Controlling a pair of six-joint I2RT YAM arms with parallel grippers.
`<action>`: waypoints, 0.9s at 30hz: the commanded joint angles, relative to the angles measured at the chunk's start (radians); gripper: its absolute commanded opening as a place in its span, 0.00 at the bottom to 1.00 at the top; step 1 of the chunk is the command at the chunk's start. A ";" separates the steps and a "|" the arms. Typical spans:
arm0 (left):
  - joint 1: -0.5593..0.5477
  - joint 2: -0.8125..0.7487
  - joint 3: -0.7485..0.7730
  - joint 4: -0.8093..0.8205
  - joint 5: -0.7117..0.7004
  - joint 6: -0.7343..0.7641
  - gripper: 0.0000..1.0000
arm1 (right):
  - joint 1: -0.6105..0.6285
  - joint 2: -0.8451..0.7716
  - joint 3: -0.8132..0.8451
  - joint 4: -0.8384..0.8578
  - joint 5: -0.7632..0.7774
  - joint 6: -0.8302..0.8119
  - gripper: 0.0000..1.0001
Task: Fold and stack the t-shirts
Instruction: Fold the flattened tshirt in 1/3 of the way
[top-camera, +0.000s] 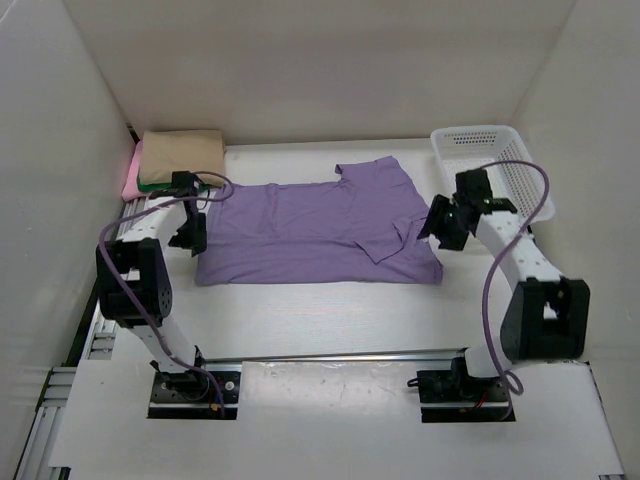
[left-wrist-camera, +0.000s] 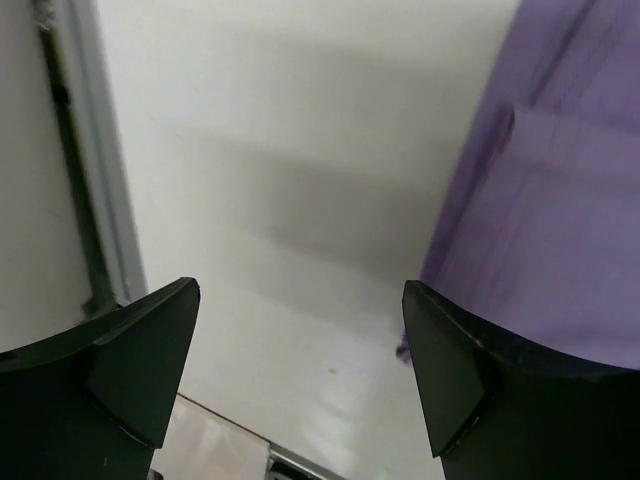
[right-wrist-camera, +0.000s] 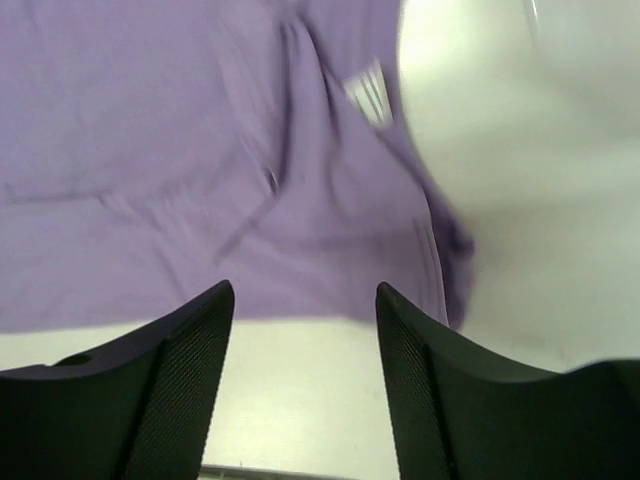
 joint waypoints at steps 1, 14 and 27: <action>-0.007 -0.047 -0.099 -0.099 0.186 -0.002 0.93 | 0.003 -0.093 -0.140 -0.066 0.047 0.072 0.65; 0.046 0.100 -0.063 -0.022 0.329 -0.002 0.89 | -0.064 -0.036 -0.389 0.206 0.027 0.255 0.68; 0.077 0.068 -0.091 -0.031 0.492 -0.002 0.11 | -0.083 -0.036 -0.441 0.283 0.081 0.286 0.07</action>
